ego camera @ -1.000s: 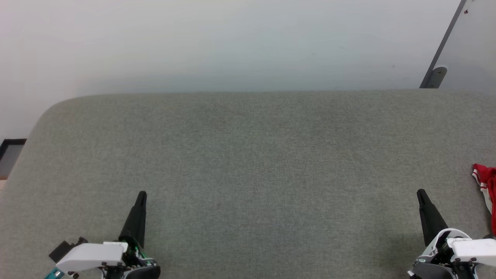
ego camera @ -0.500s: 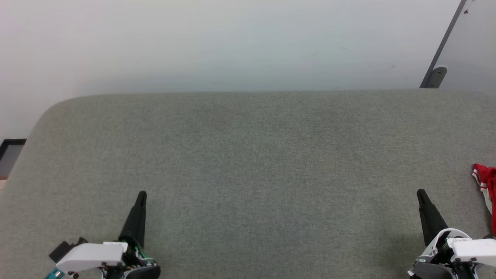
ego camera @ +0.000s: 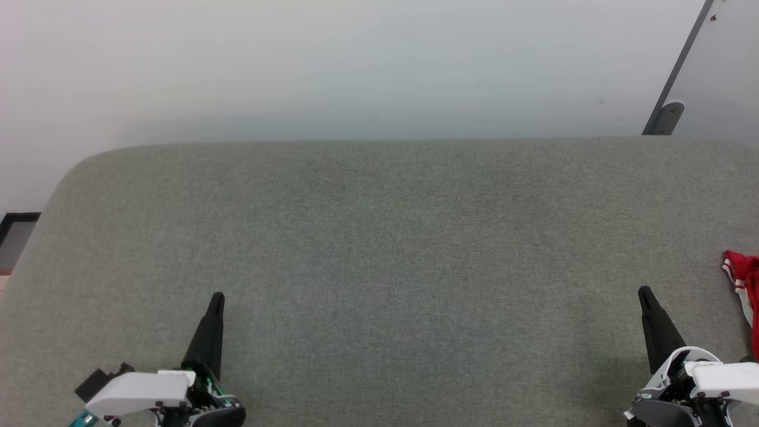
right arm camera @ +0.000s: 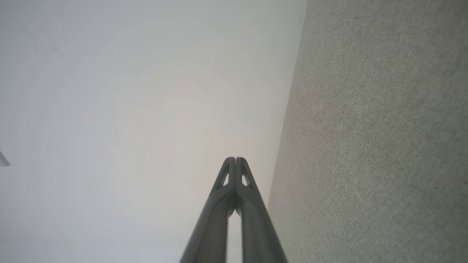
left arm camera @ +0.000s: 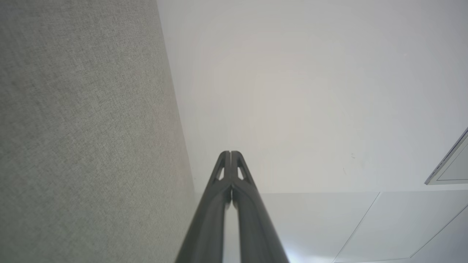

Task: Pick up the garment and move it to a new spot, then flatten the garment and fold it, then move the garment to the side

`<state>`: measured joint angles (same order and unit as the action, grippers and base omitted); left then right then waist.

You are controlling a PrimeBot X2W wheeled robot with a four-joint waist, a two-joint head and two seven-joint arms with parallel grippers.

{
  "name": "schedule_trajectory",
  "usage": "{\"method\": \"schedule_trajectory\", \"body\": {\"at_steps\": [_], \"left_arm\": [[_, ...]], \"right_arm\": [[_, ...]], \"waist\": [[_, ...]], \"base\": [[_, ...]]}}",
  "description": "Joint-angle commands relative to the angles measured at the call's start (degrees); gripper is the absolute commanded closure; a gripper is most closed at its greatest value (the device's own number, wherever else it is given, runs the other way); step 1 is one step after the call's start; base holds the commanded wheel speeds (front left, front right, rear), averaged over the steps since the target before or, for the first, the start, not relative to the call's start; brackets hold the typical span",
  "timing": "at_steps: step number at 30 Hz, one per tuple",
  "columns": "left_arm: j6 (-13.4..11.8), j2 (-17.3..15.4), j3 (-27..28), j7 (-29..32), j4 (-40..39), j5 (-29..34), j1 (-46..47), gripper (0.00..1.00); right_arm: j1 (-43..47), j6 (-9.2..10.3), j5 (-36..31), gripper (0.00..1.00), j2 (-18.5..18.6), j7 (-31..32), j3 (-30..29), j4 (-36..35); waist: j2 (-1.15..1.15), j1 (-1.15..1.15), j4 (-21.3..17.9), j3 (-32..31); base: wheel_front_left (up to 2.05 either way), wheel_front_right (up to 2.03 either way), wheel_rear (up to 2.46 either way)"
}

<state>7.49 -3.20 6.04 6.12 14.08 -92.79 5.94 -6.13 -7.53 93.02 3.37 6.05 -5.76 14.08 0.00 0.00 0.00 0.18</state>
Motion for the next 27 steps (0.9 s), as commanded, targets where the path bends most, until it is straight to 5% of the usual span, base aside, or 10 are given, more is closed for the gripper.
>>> {"method": "schedule_trajectory", "body": {"at_steps": [1, 27], "left_arm": [[0.0, 0.1, 0.1, 0.2, 0.1, 0.1, 0.7, 1.0], [0.0, 0.2, 0.3, 0.4, 0.1, 0.3, 0.7, 1.0]], "right_arm": [[-0.1, 0.08, -0.2, 1.0, 0.0, 0.0, -0.2, 0.1], [-0.2, 0.08, -0.3, 1.0, -0.2, 0.3, -0.4, 0.1]], "waist": [[0.0, 0.0, 0.0, 0.0], [0.0, 0.0, 0.0, 0.0]], "base": [[0.0, 0.0, 0.0], [0.0, 0.0, 0.0]]}}
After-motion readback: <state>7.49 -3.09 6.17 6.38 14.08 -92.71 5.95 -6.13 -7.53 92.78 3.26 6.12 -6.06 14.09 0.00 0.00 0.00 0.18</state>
